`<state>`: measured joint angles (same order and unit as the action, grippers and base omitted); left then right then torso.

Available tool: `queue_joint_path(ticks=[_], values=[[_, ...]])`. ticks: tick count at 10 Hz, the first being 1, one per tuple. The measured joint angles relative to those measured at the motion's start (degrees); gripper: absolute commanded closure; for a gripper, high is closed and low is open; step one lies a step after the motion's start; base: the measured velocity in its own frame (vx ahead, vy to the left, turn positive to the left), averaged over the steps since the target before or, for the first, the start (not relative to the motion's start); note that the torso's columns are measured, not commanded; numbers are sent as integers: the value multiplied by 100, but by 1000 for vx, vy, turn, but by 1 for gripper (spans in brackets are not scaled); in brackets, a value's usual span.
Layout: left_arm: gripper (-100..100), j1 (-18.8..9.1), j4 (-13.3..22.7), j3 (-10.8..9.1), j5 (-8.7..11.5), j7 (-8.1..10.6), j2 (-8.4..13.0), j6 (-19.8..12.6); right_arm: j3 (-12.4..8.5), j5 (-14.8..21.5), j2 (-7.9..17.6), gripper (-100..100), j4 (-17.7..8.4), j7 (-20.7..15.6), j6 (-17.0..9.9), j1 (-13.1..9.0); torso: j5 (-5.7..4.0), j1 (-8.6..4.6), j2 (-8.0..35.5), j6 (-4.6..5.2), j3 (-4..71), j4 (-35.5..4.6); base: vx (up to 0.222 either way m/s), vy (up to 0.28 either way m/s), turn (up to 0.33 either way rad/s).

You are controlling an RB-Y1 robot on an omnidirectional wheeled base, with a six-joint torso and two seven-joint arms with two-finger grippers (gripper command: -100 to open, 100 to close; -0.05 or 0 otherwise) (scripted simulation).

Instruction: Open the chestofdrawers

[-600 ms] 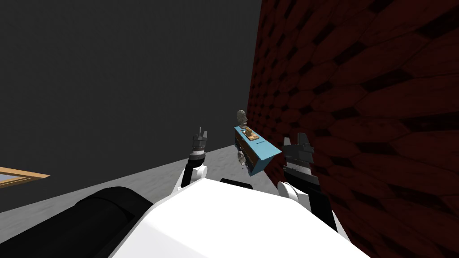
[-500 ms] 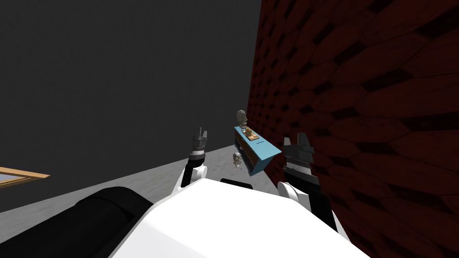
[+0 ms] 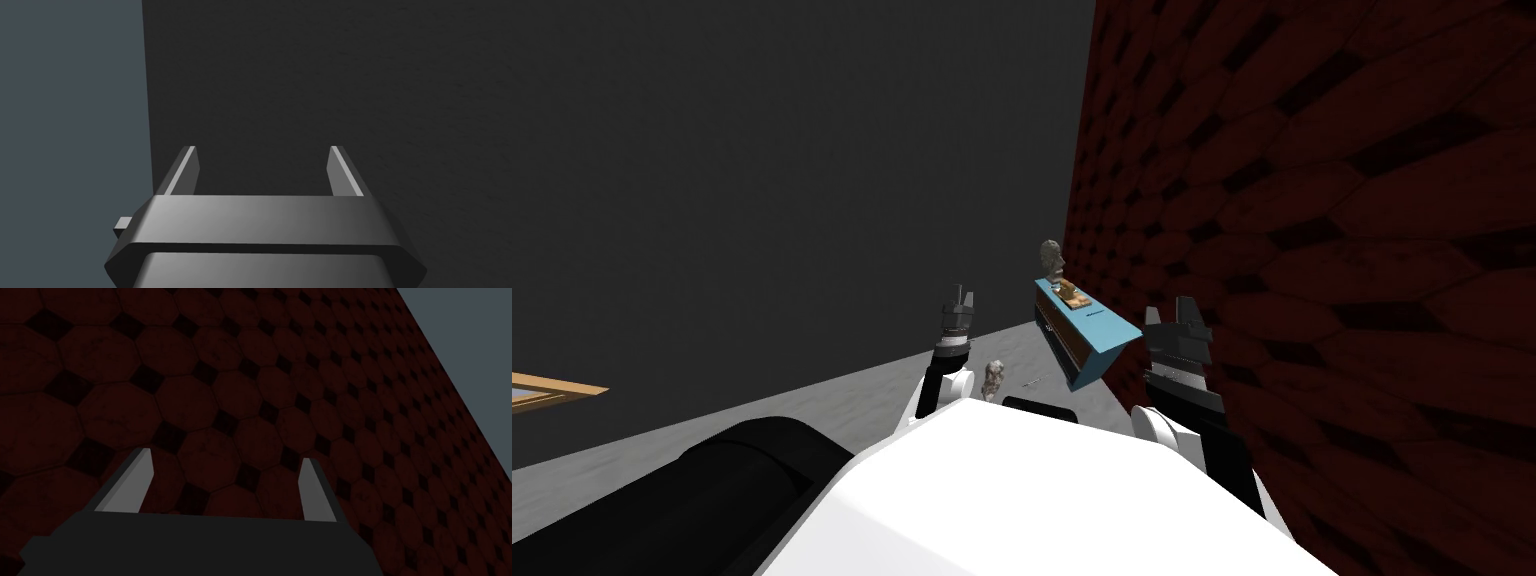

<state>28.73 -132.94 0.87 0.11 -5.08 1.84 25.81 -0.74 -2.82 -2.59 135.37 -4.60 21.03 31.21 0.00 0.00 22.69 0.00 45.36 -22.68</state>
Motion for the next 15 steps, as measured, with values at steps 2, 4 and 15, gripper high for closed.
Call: queue_joint_path(ticks=[2,4,15], values=[[0,0,0,0,0,0,0,0,0,0,0,0,0,0,0,0,0,0,847,0,1691,-846,0,0,0],[0,0,0,0,0,0,0,0,0,0,0,-100,0,0,0,0,0,0,1693,0,3383,-1692,3,4,57],[0,1,2,0,0,0,0,-1,299,1219,1643,-100,-1595,-70,-737,21,1,1,1961,4,3920,-1961,10,37,267]])
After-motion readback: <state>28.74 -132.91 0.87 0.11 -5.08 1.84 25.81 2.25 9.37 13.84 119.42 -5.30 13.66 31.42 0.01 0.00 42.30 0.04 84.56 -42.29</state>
